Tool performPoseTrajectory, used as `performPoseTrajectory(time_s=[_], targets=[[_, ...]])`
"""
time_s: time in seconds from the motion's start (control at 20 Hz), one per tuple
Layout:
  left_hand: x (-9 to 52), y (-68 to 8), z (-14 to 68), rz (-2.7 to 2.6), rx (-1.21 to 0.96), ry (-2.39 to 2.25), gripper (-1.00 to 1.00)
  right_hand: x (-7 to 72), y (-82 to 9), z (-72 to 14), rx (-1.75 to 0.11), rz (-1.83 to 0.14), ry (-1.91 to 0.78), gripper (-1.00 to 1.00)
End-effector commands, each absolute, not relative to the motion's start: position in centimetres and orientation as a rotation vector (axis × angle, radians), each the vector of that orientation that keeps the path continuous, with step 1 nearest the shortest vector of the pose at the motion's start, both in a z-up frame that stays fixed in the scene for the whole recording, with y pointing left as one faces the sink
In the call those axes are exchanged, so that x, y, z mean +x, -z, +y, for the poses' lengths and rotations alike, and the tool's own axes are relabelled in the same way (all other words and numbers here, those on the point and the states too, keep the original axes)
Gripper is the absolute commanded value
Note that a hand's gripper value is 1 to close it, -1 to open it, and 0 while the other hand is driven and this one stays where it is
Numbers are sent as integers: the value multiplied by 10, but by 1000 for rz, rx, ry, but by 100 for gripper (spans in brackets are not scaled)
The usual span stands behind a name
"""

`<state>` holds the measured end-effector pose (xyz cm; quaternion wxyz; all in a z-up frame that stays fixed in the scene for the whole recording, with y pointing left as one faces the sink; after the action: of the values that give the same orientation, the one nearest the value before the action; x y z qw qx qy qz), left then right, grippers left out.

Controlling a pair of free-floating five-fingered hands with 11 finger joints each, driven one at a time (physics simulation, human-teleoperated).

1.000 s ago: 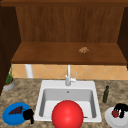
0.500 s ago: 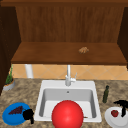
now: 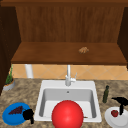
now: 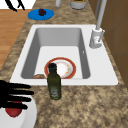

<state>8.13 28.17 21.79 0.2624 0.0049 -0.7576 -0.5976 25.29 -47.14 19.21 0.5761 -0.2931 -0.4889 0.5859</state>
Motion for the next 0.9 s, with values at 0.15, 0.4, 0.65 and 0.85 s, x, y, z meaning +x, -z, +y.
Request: performPoseTrajectory(time_s=[0.15,0.4,0.65,0.85], targets=[[81,-218,282,-2050,13,1617,0,242,-247,-479,-719,-1114,-1373,-100],[81,-218,282,-2050,13,1617,0,261,-287,-474,-713,-1103,-1385,-100],[81,-218,282,-2050,13,1617,0,282,-324,-475,-697,-1075,-1398,-100],[81,-218,282,-2050,13,1617,0,298,-352,-475,-701,-1060,-1407,-100]])
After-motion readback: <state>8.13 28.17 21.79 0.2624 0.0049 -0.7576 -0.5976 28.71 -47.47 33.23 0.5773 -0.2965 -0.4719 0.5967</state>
